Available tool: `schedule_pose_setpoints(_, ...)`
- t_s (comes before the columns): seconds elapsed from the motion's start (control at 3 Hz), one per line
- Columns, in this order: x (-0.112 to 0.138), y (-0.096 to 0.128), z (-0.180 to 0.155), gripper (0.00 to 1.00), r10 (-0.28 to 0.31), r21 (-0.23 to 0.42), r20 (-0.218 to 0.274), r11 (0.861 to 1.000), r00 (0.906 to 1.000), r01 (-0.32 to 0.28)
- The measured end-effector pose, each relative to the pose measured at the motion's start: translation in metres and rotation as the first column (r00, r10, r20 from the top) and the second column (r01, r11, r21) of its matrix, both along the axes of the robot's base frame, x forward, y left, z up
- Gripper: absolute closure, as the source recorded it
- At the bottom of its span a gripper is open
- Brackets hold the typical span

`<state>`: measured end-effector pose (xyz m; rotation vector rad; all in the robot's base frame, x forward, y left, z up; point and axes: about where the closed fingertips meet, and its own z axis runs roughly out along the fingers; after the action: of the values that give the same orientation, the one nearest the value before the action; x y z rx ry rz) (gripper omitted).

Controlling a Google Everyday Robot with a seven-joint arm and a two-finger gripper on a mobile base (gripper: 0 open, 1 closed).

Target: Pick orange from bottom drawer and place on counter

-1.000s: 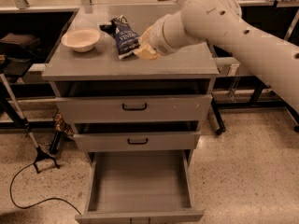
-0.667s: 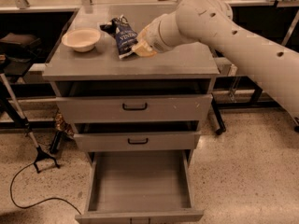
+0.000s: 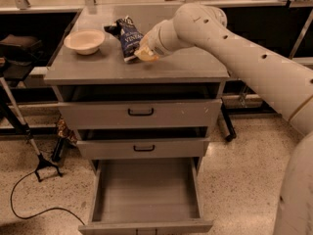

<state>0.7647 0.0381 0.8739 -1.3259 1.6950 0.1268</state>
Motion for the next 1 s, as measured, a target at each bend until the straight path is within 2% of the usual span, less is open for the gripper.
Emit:
schedule_pose_setpoints(0.33, 0.0083, 0.0028, -0.0110, 0.59, -0.006, -0.006, -0.018, 1.000, 0.9998, 0.006)
schedule_pose_setpoints(1.0, 0.0080, 0.0012, -0.0137, 0.12, -0.011, -0.008, -0.024, 1.000, 0.9997, 0.010)
